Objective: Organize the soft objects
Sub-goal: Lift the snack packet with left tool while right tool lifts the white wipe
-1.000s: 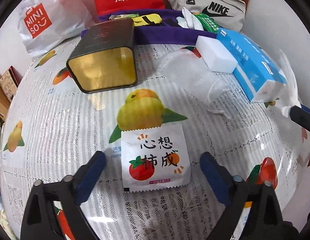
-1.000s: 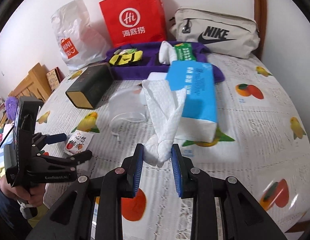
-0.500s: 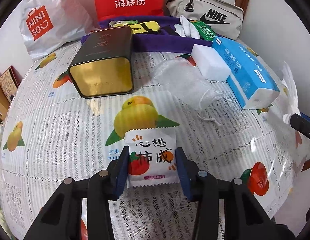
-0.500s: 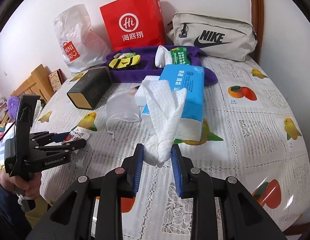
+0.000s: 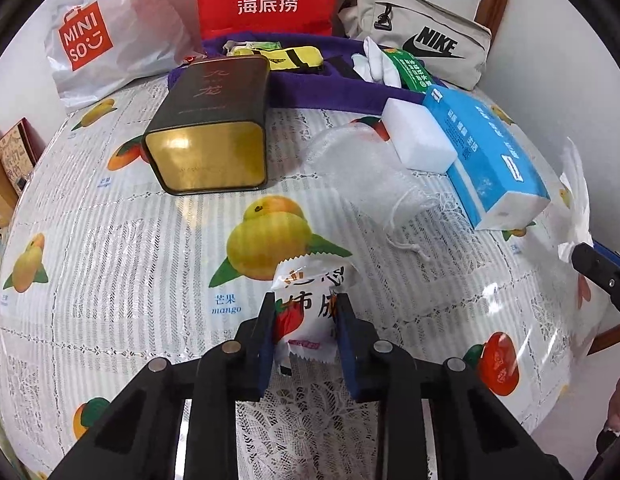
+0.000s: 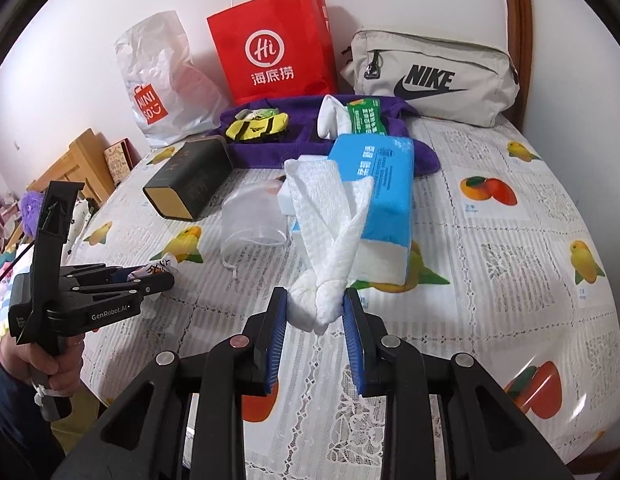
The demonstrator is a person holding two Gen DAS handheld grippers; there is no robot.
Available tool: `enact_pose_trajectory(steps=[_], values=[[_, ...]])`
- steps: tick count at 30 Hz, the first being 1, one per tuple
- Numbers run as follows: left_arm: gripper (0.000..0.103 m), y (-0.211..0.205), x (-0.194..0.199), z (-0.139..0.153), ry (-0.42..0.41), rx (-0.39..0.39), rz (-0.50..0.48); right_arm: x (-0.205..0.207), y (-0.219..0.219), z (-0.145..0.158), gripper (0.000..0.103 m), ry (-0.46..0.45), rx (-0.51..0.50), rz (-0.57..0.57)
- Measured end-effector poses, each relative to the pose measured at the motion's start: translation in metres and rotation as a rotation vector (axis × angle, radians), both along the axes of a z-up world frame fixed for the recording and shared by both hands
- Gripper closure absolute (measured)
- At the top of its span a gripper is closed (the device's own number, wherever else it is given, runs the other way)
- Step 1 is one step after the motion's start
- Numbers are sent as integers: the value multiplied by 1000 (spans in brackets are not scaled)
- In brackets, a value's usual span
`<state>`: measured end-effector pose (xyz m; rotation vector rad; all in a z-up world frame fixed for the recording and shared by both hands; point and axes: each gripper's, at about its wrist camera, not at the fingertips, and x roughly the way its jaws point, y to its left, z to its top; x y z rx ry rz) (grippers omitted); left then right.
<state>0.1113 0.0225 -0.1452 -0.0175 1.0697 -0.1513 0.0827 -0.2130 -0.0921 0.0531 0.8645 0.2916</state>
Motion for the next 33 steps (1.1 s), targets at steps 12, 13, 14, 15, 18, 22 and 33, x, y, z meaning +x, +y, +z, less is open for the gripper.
enact_pose_trajectory(steps=[12, 13, 14, 15, 18, 22, 33], values=[[77, 1, 11, 25, -43, -47, -14, 12, 2, 17, 75, -25, -9, 8], [77, 1, 12, 28, -48, -50, -15, 14, 2, 18, 75, -24, -9, 8], [77, 2, 13, 30, -52, -52, -16, 16, 3, 19, 75, -22, -8, 8], [77, 2, 15, 32, -54, -52, -15, 19, 3, 19, 75, -21, -9, 9], [77, 4, 19, 39, -69, -56, -8, 27, 5, 20, 75, -19, -20, 12], [77, 10, 27, 50, -91, -56, 4, 38, 5, 25, 75, -26, -24, 12], [77, 29, 53, 67, -128, -48, 41, 65, 8, 27, 75, -31, -33, -4]])
